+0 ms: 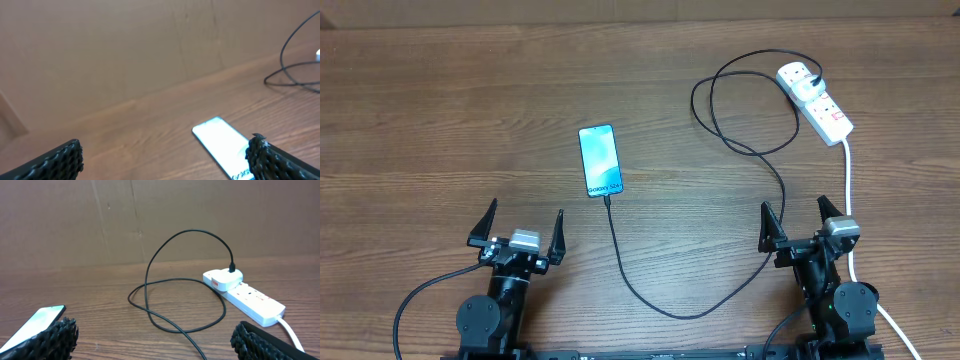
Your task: Plug charger to phone and switch on socket
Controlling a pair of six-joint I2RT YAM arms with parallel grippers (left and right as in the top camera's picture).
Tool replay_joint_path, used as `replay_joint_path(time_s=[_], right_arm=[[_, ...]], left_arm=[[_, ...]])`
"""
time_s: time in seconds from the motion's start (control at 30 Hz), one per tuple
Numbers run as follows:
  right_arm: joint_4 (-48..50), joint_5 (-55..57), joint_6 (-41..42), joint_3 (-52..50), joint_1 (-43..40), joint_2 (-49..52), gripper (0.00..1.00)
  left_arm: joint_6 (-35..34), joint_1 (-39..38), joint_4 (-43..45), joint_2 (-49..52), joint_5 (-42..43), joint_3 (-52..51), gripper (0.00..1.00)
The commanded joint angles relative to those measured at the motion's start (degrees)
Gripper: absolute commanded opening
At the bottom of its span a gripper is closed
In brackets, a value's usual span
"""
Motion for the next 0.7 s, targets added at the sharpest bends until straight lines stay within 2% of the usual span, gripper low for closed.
replay_joint_path(time_s=[0.0, 0.13, 0.67], right_arm=[[0.3, 0.2, 0.2, -0.6, 0.3, -0.7, 1.0], [0.3, 0.2, 0.2, -0.6, 0.3, -0.7, 1.0], [0.3, 0.2, 0.2, -0.6, 0.3, -0.7, 1.0]], left_arm=[[0.1, 1.0, -2.6, -0.9, -1.6, -0.6, 1.0], [-3.1, 1.0, -5.0, -0.9, -2.0, -0.6, 1.0], [-3.0, 1.0, -5.0, -0.8, -2.1, -0.6, 1.0]])
